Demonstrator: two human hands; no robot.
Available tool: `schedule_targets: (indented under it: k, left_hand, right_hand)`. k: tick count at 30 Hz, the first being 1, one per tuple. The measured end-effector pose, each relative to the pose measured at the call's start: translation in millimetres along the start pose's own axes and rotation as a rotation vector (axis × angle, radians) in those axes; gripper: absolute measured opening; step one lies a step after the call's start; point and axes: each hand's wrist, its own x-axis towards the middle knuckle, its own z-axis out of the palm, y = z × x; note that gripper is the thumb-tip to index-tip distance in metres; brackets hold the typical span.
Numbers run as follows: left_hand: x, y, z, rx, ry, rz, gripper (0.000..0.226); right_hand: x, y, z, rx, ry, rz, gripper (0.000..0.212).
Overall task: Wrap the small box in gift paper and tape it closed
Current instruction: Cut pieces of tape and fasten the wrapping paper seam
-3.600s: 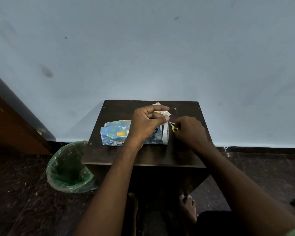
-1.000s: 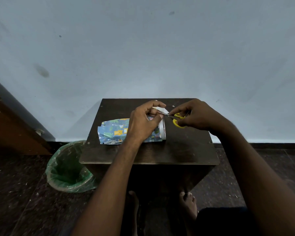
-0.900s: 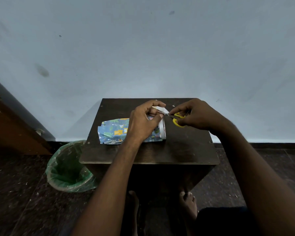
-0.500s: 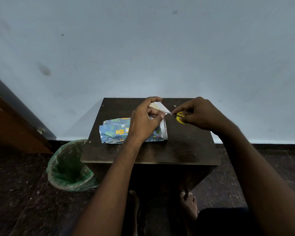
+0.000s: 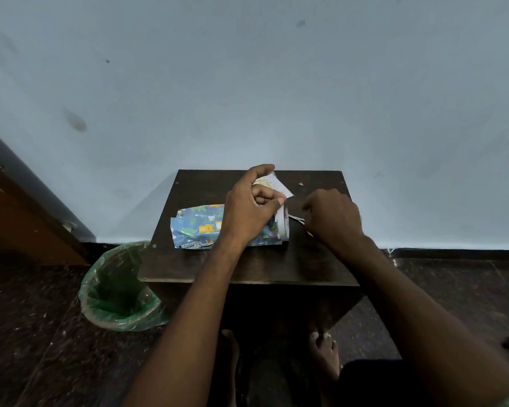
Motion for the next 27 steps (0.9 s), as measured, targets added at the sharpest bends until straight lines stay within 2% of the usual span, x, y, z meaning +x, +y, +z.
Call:
schedule_targets:
  k: [2, 5, 7, 10, 12, 18, 22, 27]
  left_hand:
    - [-0.1, 1.6, 0.6, -0.01, 0.016, -0.006, 0.061]
    - [0.1, 3.4, 0.8, -0.043, 0.033, -0.014, 0.064]
    - [-0.1, 4.3, 1.2, -0.065, 0.046, -0.014, 0.063]
    - [-0.4, 6.6, 2.0, -0.094, 0.045, -0.006, 0.061]
    - [0.0, 6.8, 2.8, -0.122, 0.023, 0.0, 0.061]
    - [-2.4, 5.4, 10.2, -0.183, 0.054, -0.011, 0.06]
    - [-2.8, 6.0, 19.2, -0.281, 0.143, -0.099, 0.058]
    - [-2.4, 10.6, 30.4, -0.498, 0.326, -0.257, 0.057]
  right_hand:
    - [-2.9, -7.6, -3.4, 0.36, 0.055, 0.049, 0.011]
    - [-8.7, -22.1, -11.7, 1.017, -0.165, 0.193, 0.008]
    - [-12.1, -24.2, -14.6, 1.185, -0.275, 0.205, 0.017]
    - [-12.3, -20.3, -12.0, 1.149, -0.251, 0.113, 0.045]
    - [-12.0, -18.9, -11.1, 1.127, -0.228, 0.083, 0.051]
    - [-8.1, -17.0, -7.7, 1.155, -0.239, 0.151, 0.049]
    - [-6.7, -17.4, -5.2, 1.183, -0.21, 0.176, 0.045]
    - [-6.3, -21.3, -0.8, 1.196, -0.088, 0.107, 0.048]
